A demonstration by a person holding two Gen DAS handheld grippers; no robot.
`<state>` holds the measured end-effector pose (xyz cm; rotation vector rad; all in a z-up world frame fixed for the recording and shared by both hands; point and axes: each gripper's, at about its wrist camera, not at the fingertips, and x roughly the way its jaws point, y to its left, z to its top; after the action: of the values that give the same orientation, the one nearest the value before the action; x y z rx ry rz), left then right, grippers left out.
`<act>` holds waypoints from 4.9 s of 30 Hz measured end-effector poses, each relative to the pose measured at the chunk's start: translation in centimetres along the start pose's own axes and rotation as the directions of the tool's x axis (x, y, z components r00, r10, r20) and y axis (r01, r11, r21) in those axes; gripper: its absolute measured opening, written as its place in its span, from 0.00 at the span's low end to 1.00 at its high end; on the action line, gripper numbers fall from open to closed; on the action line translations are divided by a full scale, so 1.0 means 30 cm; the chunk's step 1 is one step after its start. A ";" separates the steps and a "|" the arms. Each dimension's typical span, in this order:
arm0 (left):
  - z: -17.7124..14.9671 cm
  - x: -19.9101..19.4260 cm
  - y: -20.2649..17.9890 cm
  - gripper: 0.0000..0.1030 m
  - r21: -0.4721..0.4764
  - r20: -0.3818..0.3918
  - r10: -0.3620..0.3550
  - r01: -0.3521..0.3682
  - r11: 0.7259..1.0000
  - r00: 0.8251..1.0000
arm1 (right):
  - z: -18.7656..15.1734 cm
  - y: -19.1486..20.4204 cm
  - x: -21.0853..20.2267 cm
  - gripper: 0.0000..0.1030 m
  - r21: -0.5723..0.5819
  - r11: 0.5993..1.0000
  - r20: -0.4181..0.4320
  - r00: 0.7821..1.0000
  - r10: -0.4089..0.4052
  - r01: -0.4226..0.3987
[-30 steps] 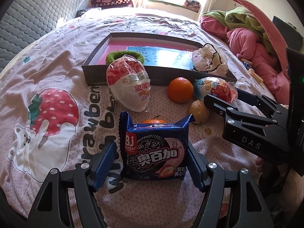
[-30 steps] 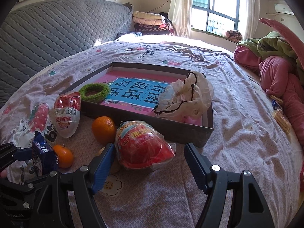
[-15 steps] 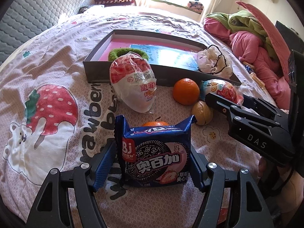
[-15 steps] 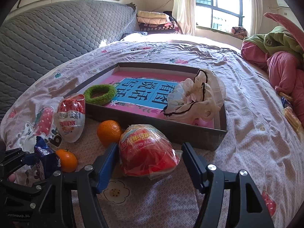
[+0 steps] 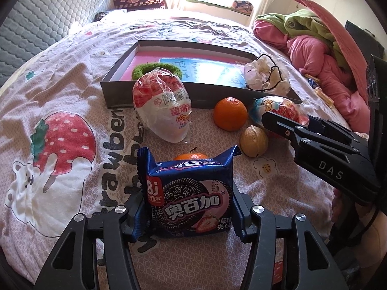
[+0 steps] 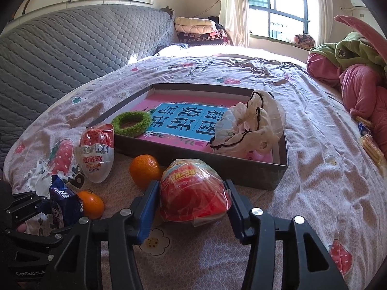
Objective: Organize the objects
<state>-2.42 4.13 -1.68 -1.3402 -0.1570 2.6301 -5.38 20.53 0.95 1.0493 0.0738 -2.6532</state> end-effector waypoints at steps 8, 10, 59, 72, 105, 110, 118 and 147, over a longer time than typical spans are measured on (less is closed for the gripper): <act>0.005 -0.034 -0.004 0.55 0.008 0.034 -0.003 0.002 1.000 0.999 | 0.000 0.000 -0.019 0.51 0.010 1.000 0.014 1.000 0.010 -0.010; 0.009 -0.048 -0.007 0.55 0.012 0.049 -0.007 0.006 1.000 0.999 | -0.001 -0.002 -0.027 0.51 0.014 1.000 0.020 1.000 0.011 -0.012; 0.244 -0.168 0.012 0.55 0.039 0.220 -0.001 -0.008 0.999 0.976 | 0.043 -0.024 -0.208 0.51 0.054 0.998 0.199 0.980 0.012 -0.023; 0.293 -0.105 0.024 0.55 0.053 0.223 -0.043 0.032 0.998 0.974 | 0.047 -0.003 -0.186 0.51 0.034 0.999 0.189 0.982 0.008 -0.015; 0.510 -0.033 -0.003 0.55 0.125 0.245 -0.085 0.055 0.991 0.966 | 0.222 -0.015 -0.065 0.51 -0.001 1.000 0.234 0.972 -0.023 0.023; 0.533 -0.020 -0.015 0.55 0.142 0.242 -0.094 0.060 0.988 0.966 | 0.231 -0.022 -0.055 0.51 0.005 1.000 0.237 0.971 -0.031 0.030; 0.570 -0.009 -0.004 0.55 0.140 0.255 -0.092 0.057 0.988 0.963 | 0.270 -0.022 -0.041 0.51 -0.002 1.000 0.247 0.969 -0.028 0.029; 0.528 0.119 -0.054 0.55 0.185 0.172 -0.095 0.062 0.981 0.980 | 0.259 -0.059 0.021 0.51 0.028 1.000 0.210 0.978 -0.016 0.010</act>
<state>-17.13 6.31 5.08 -1.0178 0.0023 2.6246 -11.45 20.90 6.12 0.7719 0.0013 -2.7667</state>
